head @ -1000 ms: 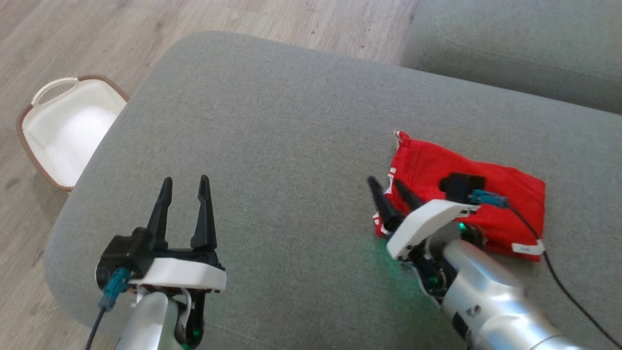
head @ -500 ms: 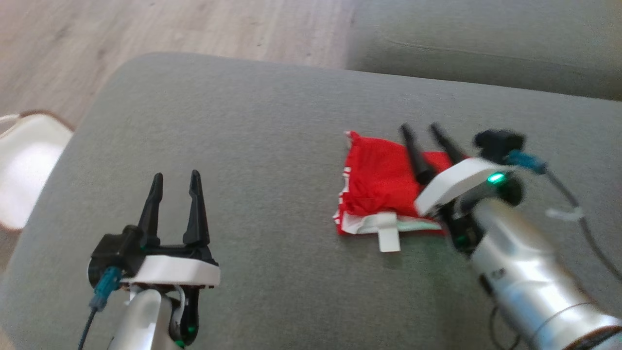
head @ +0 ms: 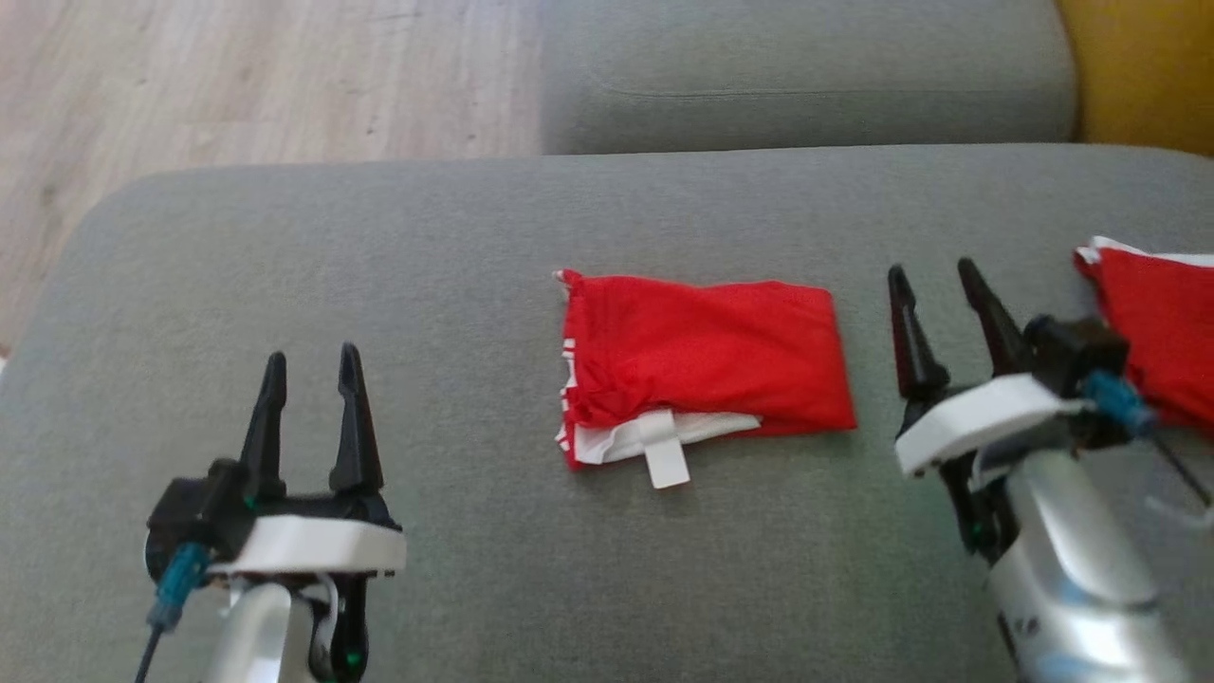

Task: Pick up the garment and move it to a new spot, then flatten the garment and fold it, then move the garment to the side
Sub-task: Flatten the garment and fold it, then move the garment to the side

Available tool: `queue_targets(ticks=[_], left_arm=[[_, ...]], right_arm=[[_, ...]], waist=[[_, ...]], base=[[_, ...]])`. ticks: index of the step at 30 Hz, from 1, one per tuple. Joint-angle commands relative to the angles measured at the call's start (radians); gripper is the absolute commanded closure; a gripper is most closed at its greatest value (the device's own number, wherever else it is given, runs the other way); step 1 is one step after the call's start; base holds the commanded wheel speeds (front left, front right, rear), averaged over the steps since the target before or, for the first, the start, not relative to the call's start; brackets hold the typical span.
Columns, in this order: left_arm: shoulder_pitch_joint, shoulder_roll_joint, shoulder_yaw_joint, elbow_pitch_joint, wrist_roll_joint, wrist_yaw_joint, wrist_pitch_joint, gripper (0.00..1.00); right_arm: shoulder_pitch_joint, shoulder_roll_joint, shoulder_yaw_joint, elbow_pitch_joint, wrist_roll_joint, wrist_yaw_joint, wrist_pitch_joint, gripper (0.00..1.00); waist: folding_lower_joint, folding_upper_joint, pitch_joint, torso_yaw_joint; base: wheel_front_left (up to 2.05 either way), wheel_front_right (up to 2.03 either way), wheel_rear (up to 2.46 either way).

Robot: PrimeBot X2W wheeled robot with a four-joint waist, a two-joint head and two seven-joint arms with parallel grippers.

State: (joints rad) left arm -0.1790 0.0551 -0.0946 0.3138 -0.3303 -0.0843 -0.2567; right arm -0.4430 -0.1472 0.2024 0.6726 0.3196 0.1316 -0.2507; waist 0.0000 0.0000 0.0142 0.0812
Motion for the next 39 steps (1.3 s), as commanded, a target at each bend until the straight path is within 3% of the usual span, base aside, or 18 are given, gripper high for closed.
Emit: queue_targets(ticks=[1, 8, 16, 32, 39], left_arm=[[-0.013, 0.011, 0.038, -0.037, 0.014, -0.004, -0.005, 0.00], [0.017, 0.004, 0.063, -0.047, 0.038, -0.016, -0.005, 0.00], [0.035, -0.003, 0.063, -0.025, 0.044, -0.025, -0.005, 0.00], [0.007, -0.005, 0.019, -0.035, 0.030, -0.025, -0.005, 0.00], [-0.040, -0.005, -0.008, -0.039, 0.026, -0.022, -0.005, 0.00]], right_arm=[[0.005, 0.027, -0.006, -0.066, -0.037, -0.001, -0.011, 0.00], [0.158, 0.086, -0.093, -0.228, -0.145, -0.001, -0.011, 0.00], [0.236, 0.096, -0.128, -0.282, -0.140, -0.001, -0.011, 0.00], [0.214, 0.097, -0.127, -0.298, -0.134, -0.001, -0.011, 0.00], [0.129, 0.097, -0.116, -0.200, -0.086, -0.001, 0.023, 0.00]], waist=[[0.0000, 0.0000, -0.001, -0.026], [0.0000, 0.0000, 0.005, -0.074], [0.0000, 0.0000, 0.004, -0.083], [0.0000, 0.0000, 0.052, -0.058], [0.0000, 0.0000, 0.108, -0.020]], base=[[0.00, 0.00, 0.00], [0.00, 0.00, 0.00], [0.00, 0.00, 0.00], [0.00, 0.00, 0.00], [0.00, 0.00, 0.00]])
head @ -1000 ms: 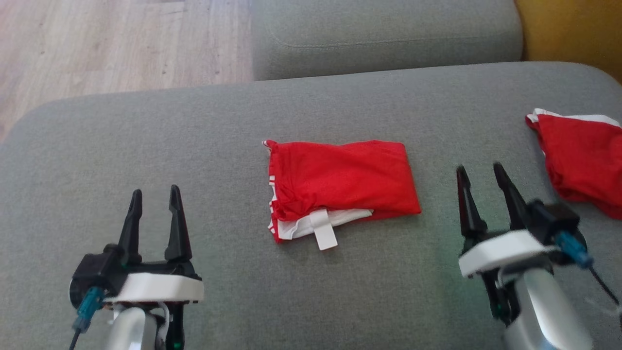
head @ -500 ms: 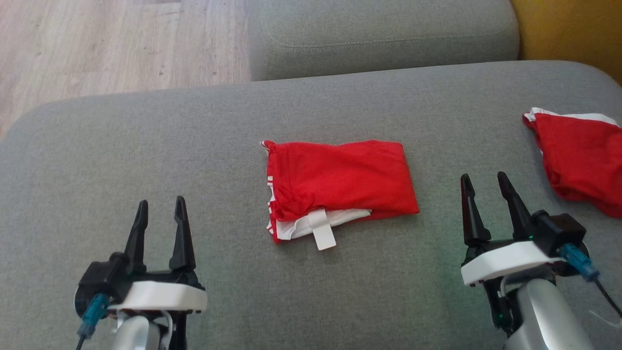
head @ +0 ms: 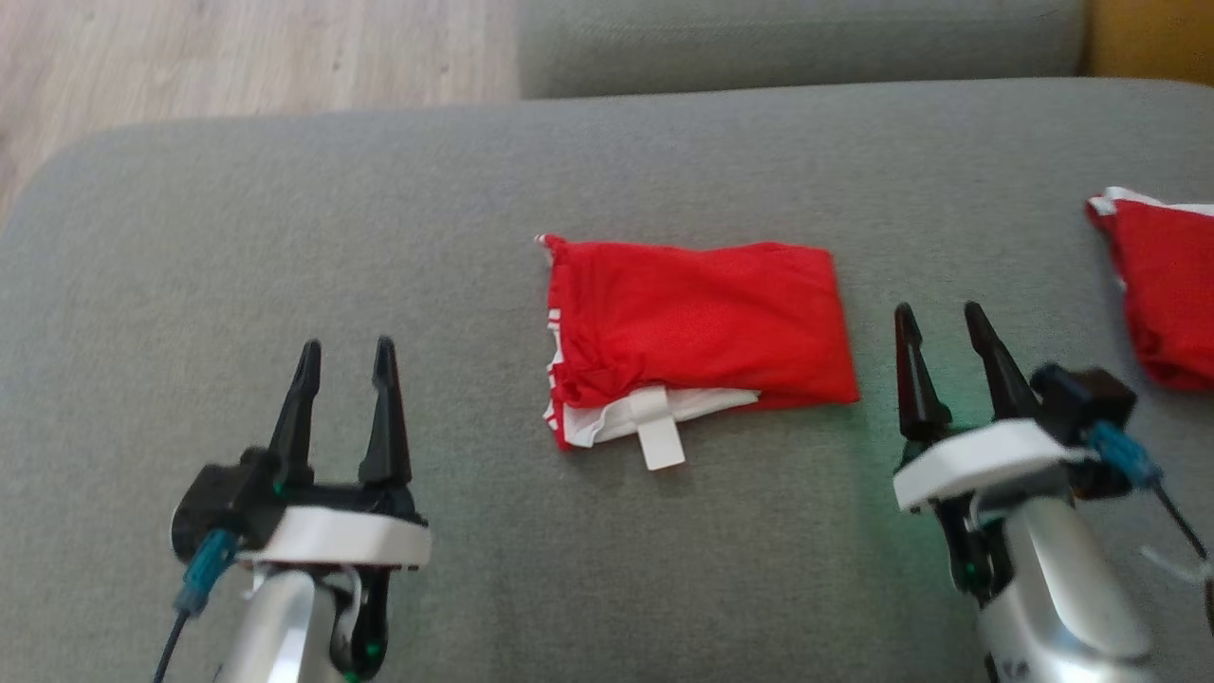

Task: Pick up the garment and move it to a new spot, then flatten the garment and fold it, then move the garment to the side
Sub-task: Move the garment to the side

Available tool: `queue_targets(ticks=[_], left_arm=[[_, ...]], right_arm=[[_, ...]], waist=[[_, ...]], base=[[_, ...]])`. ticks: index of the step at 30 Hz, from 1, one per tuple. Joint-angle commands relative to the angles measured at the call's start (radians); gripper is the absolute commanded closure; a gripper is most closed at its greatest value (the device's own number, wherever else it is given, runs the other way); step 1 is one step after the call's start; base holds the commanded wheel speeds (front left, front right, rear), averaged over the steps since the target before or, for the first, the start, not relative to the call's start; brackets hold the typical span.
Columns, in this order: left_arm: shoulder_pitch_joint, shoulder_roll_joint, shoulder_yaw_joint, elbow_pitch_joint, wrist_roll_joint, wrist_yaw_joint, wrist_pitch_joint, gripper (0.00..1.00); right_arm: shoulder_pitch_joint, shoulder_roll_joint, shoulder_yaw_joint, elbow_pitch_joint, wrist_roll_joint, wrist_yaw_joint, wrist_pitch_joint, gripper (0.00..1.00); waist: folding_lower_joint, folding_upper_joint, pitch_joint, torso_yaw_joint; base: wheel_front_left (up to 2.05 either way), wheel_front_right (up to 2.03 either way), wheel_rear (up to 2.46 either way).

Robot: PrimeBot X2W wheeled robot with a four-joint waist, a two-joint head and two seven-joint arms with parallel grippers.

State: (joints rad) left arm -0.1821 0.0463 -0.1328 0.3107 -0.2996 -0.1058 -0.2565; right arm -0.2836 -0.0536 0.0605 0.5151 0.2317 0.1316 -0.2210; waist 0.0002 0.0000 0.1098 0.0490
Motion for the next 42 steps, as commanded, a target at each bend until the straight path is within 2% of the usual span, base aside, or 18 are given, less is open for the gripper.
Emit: queue_targets(ticks=[1, 8, 14, 22, 23, 24, 25, 29, 35, 42], left_arm=[[-0.043, 0.004, 0.024, -0.034, -0.006, 0.001, -0.005, 0.00], [-0.078, 0.004, -0.013, -0.024, -0.021, 0.007, -0.005, 0.00], [-0.092, 0.004, -0.035, -0.019, -0.032, 0.015, -0.005, 0.00], [-0.104, 0.004, -0.046, -0.021, -0.040, 0.021, -0.005, 0.00], [-0.105, 0.004, -0.047, -0.020, -0.040, 0.022, -0.005, 0.00], [-0.106, 0.004, -0.048, -0.019, -0.039, 0.022, -0.005, 0.00], [-0.108, 0.004, -0.049, -0.018, -0.039, 0.022, -0.005, 0.00], [-0.112, 0.004, -0.053, -0.014, -0.037, 0.024, -0.005, 0.00], [-0.108, 0.004, -0.073, -0.013, -0.037, 0.023, -0.005, 0.00], [-0.103, 0.004, -0.098, -0.013, -0.042, 0.041, -0.005, 0.00]], right_arm=[[-0.047, 0.003, 0.026, -0.018, 0.004, -0.001, 0.003, 0.00], [-0.154, 0.003, 0.032, 0.176, 0.023, -0.001, 0.071, 0.00], [-0.222, 0.003, 0.100, 0.321, 0.092, -0.001, 0.108, 0.00], [-0.291, 0.003, 0.173, 0.492, 0.092, -0.001, 0.151, 0.00], [-0.299, 0.003, 0.184, 0.505, 0.091, -0.001, 0.152, 0.30], [-0.306, 0.003, 0.193, 0.515, 0.091, -0.001, 0.149, 0.83], [-0.313, 0.003, 0.200, 0.523, 0.088, -0.001, 0.141, 1.00], [-0.347, 0.003, 0.216, 0.557, 0.044, -0.001, 0.098, 1.00], [-0.399, -0.005, 0.188, 0.592, -0.097, -0.001, 0.018, 1.00], [-0.420, -0.044, 0.176, 0.536, -0.196, -0.001, -0.022, 1.00]], waist=[[-0.0002, 0.0000, 0.019, 0.020], [-0.0002, 0.0000, 0.057, 0.066], [-0.0002, 0.0000, 0.073, 0.093], [-0.0002, 0.0000, 0.088, 0.103], [-0.0002, 0.0000, 0.089, 0.103], [-0.0002, 0.0000, 0.090, 0.102], [-0.0002, 0.0000, 0.090, 0.100], [-0.0002, 0.0000, 0.083, 0.087], [-0.0002, 0.0000, 0.057, 0.055], [-0.0002, 0.0000, 0.035, 0.007]], base=[[0.00, 0.00, 0.00], [0.00, 0.00, 0.00], [0.00, 0.00, 0.00], [0.00, 0.00, 0.00], [0.00, 0.00, 0.00], [0.00, 0.00, 0.00], [0.00, 0.00, 0.00], [0.00, 0.00, 0.00], [0.00, 0.00, 0.00], [0.00, 0.00, 0.00]])
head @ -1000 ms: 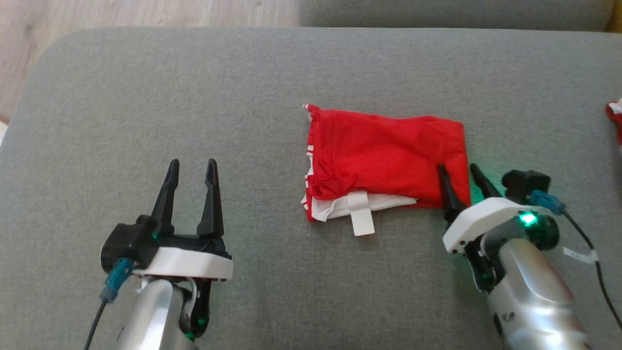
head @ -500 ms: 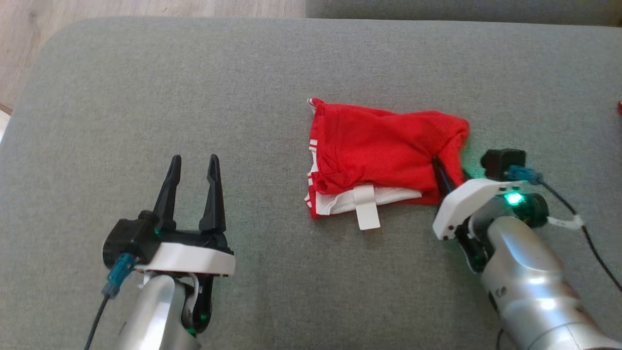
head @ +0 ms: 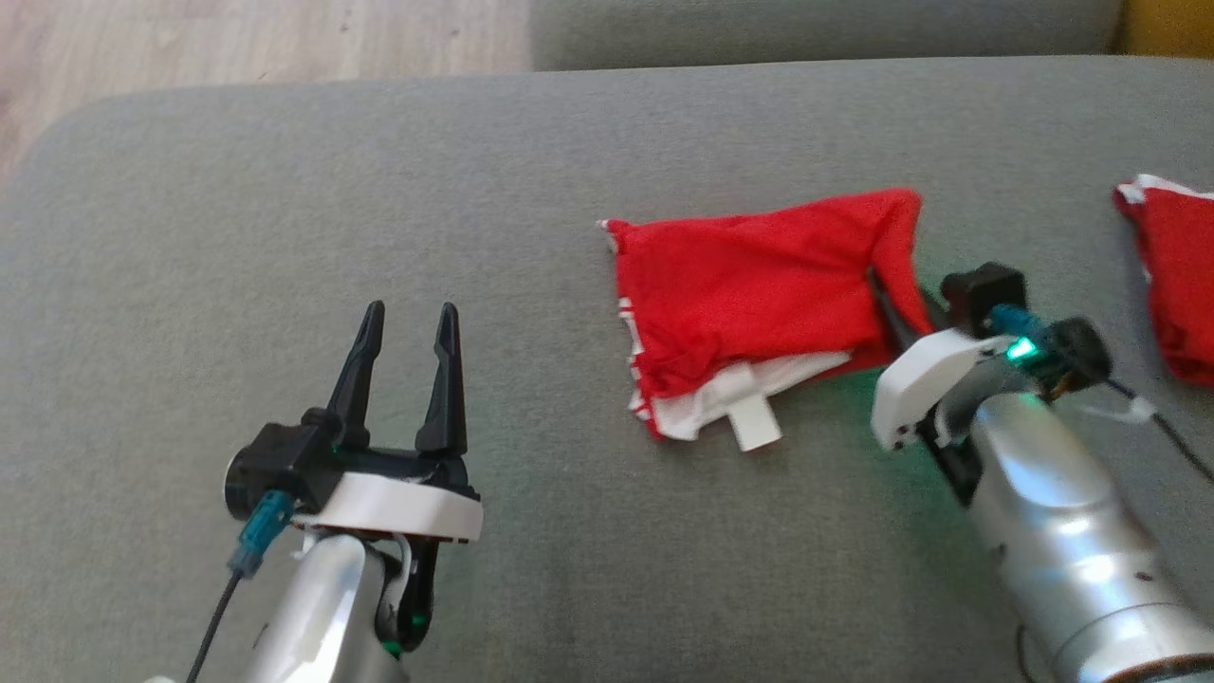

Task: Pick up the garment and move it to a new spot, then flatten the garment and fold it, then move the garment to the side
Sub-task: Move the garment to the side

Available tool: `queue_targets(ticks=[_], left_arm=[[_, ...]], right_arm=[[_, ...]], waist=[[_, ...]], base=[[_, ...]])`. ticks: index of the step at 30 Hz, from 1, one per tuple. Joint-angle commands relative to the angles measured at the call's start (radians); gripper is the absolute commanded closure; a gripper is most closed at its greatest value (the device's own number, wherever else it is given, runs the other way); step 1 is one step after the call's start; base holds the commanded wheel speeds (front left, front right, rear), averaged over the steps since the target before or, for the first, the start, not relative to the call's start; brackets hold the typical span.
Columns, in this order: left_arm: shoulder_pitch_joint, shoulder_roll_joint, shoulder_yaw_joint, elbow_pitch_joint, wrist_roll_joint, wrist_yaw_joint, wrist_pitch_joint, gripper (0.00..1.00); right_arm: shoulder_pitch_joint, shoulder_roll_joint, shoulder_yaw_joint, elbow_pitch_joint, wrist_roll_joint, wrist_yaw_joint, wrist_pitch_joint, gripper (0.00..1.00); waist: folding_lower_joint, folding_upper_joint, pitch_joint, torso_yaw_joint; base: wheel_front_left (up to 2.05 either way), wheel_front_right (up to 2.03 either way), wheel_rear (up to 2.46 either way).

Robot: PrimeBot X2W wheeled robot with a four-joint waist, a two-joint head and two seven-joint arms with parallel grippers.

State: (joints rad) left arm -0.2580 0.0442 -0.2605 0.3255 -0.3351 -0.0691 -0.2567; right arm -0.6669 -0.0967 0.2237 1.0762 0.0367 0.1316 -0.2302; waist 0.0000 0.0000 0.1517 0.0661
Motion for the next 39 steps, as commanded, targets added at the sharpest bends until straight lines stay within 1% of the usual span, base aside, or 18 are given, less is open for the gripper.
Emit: queue_targets(ticks=[1, 4, 8, 11, 15, 18, 22, 26, 31, 36, 39], left_arm=[[-0.028, 0.006, 0.026, -0.027, -0.007, 0.006, -0.005, 0.00], [-0.031, 0.006, 0.017, -0.030, -0.007, 0.009, -0.005, 0.00], [-0.032, 0.006, 0.010, -0.040, -0.006, 0.015, -0.005, 0.00], [-0.041, 0.006, 0.006, -0.045, -0.003, 0.024, -0.005, 0.00], [-0.063, 0.006, 0.000, -0.057, 0.005, 0.025, -0.005, 0.00], [-0.085, 0.006, 0.000, -0.065, 0.013, 0.024, -0.005, 0.00], [-0.117, 0.006, -0.001, -0.076, 0.020, 0.018, -0.005, 0.00], [-0.142, 0.006, -0.008, -0.084, 0.016, 0.012, -0.005, 0.00], [-0.147, 0.006, -0.023, -0.072, -0.005, 0.007, -0.005, 0.00], [-0.149, 0.006, -0.015, -0.060, -0.010, 0.005, -0.005, 0.00], [-0.151, 0.006, -0.011, -0.061, -0.009, 0.004, -0.005, 0.00]], right_arm=[[-0.036, -0.011, 0.011, -0.039, -0.010, -0.001, -0.016, 1.00], [-0.033, -0.048, 0.016, -0.082, -0.032, -0.001, -0.020, 1.00], [-0.028, -0.098, 0.032, -0.134, -0.021, -0.001, -0.007, 1.00], [-0.030, -0.157, 0.052, -0.179, -0.011, -0.001, 0.013, 1.00], [-0.043, -0.243, 0.077, -0.242, 0.008, -0.001, 0.047, 1.00], [-0.055, -0.322, 0.079, -0.276, 0.024, -0.001, 0.071, 1.00], [-0.064, -0.418, 0.054, -0.298, 0.044, -0.001, 0.101, 1.00], [-0.072, -0.491, 0.012, -0.295, 0.048, -0.001, 0.130, 1.00], [-0.076, -0.554, -0.047, -0.268, 0.026, -0.001, 0.162, 1.00], [-0.063, -0.571, -0.109, -0.250, -0.004, -0.001, 0.189, 1.00], [-0.058, -0.566, -0.156, -0.235, -0.022, -0.001, 0.214, 1.00]], waist=[[0.0000, 0.0000, -0.009, -0.020], [0.0000, 0.0000, -0.013, -0.052], [0.0000, 0.0000, -0.008, -0.104], [0.0000, 0.0000, 0.007, -0.139], [0.0000, 0.0000, 0.044, -0.176], [0.0000, 0.0000, 0.077, -0.191], [0.0000, 0.0000, 0.122, -0.191], [0.0000, 0.0000, 0.156, -0.178], [0.0000, 0.0000, 0.174, -0.158], [0.0000, 0.0000, 0.178, -0.143], [0.0000, 0.0000, 0.180, -0.138]], base=[[0.00, 0.00, 0.00], [0.00, 0.00, 0.00], [0.00, 0.00, 0.00], [0.00, 0.00, 0.00], [0.00, 0.00, 0.00], [0.00, 0.00, 0.00], [0.00, 0.00, 0.00], [0.00, 0.00, 0.00], [0.00, 0.00, 0.00], [0.00, 0.00, 0.00], [0.00, 0.00, 0.00]])
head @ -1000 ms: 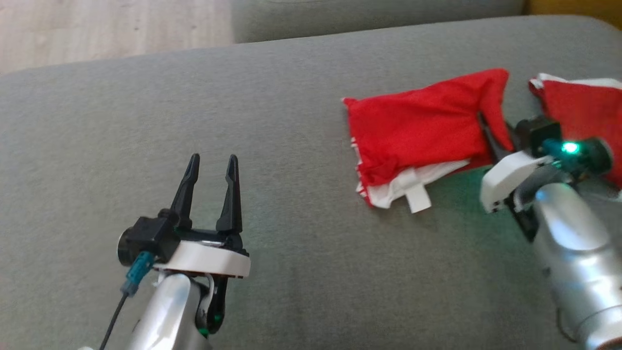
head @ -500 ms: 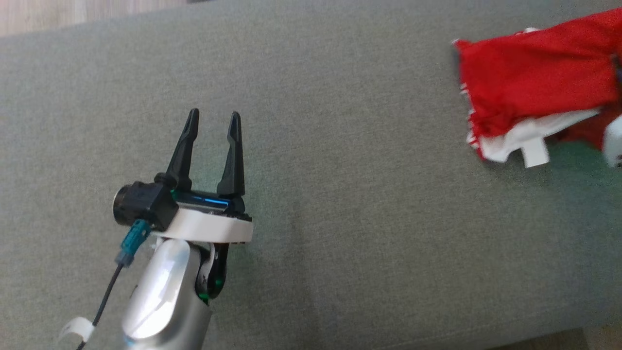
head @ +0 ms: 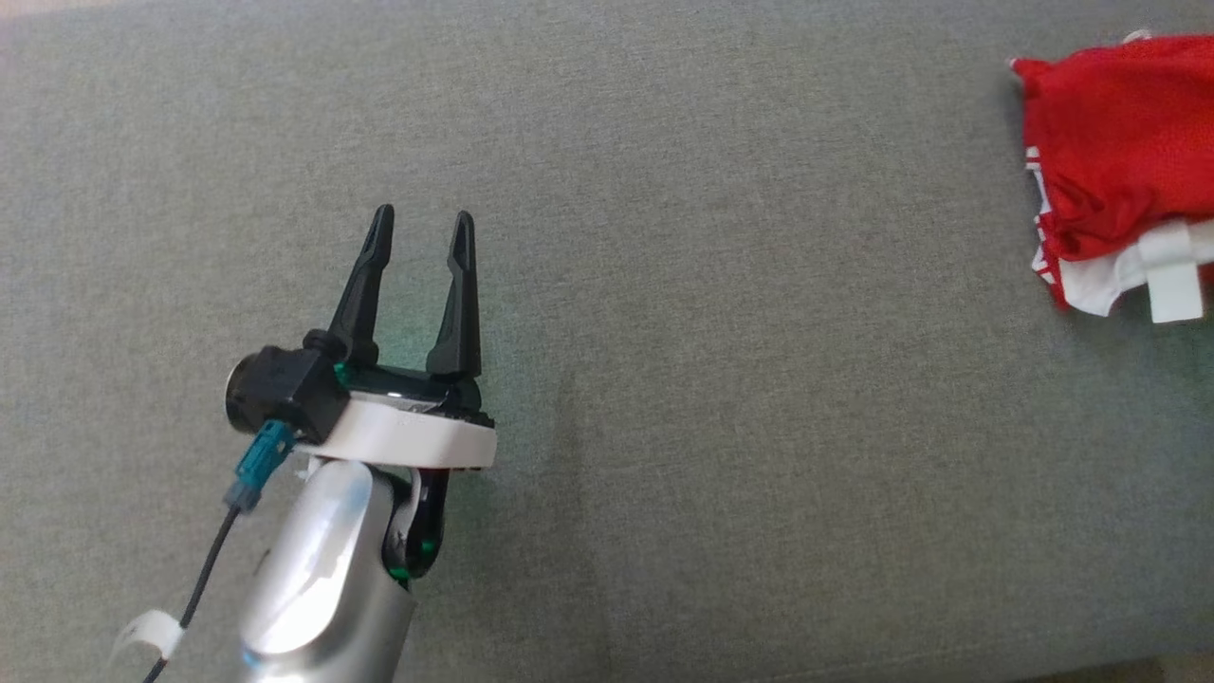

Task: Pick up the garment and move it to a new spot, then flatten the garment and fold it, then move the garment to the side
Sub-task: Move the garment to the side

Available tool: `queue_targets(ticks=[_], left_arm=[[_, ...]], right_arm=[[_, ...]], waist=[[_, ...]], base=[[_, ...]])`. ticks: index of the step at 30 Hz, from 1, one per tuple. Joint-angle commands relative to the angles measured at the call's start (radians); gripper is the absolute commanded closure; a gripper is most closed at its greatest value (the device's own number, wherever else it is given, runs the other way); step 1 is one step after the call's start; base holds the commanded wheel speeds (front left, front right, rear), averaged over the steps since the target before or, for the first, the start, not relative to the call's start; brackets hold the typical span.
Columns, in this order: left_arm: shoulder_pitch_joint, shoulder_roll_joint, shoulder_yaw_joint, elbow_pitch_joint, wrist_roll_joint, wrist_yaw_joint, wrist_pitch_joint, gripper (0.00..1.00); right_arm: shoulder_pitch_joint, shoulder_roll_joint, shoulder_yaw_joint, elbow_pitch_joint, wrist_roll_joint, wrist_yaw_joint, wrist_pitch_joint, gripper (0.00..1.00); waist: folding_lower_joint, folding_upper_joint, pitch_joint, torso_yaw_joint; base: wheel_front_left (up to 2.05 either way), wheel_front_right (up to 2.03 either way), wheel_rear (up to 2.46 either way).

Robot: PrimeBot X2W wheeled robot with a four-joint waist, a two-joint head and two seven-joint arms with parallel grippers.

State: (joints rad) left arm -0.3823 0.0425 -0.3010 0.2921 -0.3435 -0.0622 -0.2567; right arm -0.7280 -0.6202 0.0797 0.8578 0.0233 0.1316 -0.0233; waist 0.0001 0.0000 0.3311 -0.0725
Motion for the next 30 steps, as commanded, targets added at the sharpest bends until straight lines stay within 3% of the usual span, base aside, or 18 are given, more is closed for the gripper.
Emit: queue_targets(ticks=[1, 6, 7, 8, 13, 21, 30], left_arm=[[-0.027, 0.008, 0.032, -0.028, 0.000, -0.003, -0.005, 0.00], [-0.027, 0.008, 0.037, -0.028, 0.006, -0.003, -0.005, 0.00], [-0.027, 0.008, 0.038, -0.027, 0.007, -0.004, -0.005, 0.00], [-0.027, 0.008, 0.039, -0.026, 0.008, -0.004, -0.005, 0.00], [-0.023, 0.008, 0.048, -0.018, 0.011, -0.007, -0.005, 0.00], [-0.001, 0.008, 0.088, -0.015, 0.013, -0.006, -0.005, 0.00], [0.066, 0.008, 0.184, -0.045, 0.019, 0.003, -0.005, 0.00]], right_arm=[[0.004, -0.039, -0.024, -0.012, -0.012, -0.001, 0.013, 1.00], [0.014, -0.012, -0.082, -0.007, -0.027, -0.001, 0.039, 1.00], [0.015, -0.005, -0.099, -0.006, -0.029, -0.001, 0.045, 0.61], [0.016, 0.003, -0.119, -0.005, -0.028, -0.001, 0.050, 0.00], [0.013, 0.042, -0.167, -0.033, -0.055, -0.001, 0.048, 0.00], [-0.020, 0.130, -0.154, -0.142, -0.067, -0.001, 0.017, 0.00], [-0.003, 0.299, -0.070, -0.326, 0.066, -0.001, -0.021, 0.00]], waist=[[-0.0001, 0.0000, 0.002, 0.000], [-0.0001, 0.0000, 0.002, -0.006], [-0.0001, 0.0000, 0.001, -0.007], [-0.0001, 0.0000, 0.001, -0.009], [-0.0001, 0.0000, -0.020, -0.020], [-0.0001, 0.0000, -0.099, -0.027], [-0.0001, 0.0000, -0.208, -0.003]], base=[[0.00, 0.00, 0.00], [0.00, 0.00, 0.00], [0.00, 0.00, 0.00], [0.00, 0.00, 0.00], [0.00, 0.00, 0.00], [0.00, 0.00, 0.00], [0.00, 0.00, 0.00]])
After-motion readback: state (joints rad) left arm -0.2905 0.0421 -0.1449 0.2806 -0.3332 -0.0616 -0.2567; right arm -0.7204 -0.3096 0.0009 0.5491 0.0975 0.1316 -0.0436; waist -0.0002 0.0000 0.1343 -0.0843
